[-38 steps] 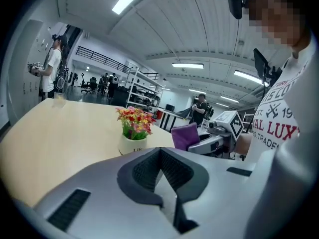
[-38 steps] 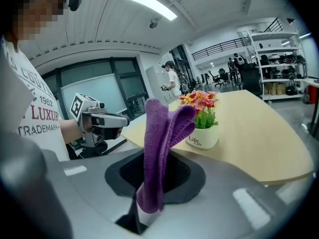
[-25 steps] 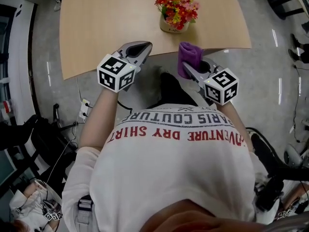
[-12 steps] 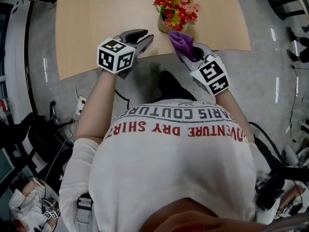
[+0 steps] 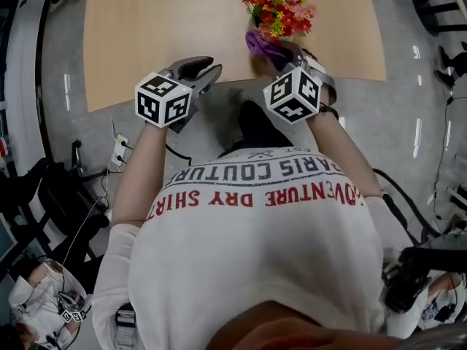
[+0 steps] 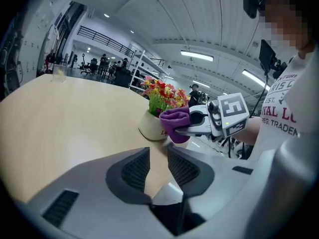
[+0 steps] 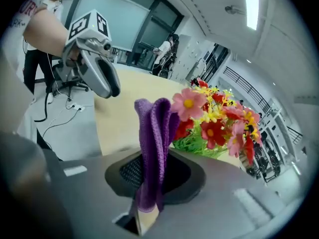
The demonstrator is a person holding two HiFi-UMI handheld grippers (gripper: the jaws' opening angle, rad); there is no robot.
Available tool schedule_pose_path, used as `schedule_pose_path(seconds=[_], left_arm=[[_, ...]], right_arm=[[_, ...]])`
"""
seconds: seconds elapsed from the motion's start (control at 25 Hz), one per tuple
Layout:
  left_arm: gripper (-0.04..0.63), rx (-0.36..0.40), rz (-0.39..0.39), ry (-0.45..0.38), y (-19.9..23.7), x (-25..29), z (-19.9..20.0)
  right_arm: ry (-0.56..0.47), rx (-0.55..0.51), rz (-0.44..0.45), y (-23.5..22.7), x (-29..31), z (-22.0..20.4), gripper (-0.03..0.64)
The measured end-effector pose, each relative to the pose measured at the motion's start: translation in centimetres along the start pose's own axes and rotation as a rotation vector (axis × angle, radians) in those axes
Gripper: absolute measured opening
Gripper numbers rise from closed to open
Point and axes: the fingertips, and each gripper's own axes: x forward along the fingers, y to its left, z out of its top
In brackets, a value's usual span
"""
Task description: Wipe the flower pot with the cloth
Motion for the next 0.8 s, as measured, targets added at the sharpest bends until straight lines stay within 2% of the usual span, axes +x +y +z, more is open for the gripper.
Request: schedule_pose_path(seconds=[0.2, 0.44, 0.8], left_arm=[[0.095, -0.043, 0.035, -0.066, 1.2, -2.1, -0.2], [0.095, -0.055, 0.056, -0.072, 1.7, -3.7, -0.7], [0.095, -0.048, 0.049, -0.066, 0.7, -3.3, -0.9]], right_arm=[[0.093, 0.001, 0.007, 0.9, 2.2, -0.3, 0.057], [0.179, -0.031, 0.036, 2.4, 3.7, -1.6, 0.057], [0.159, -0.023, 0.031, 2.0, 3.4, -2.3, 0.057]])
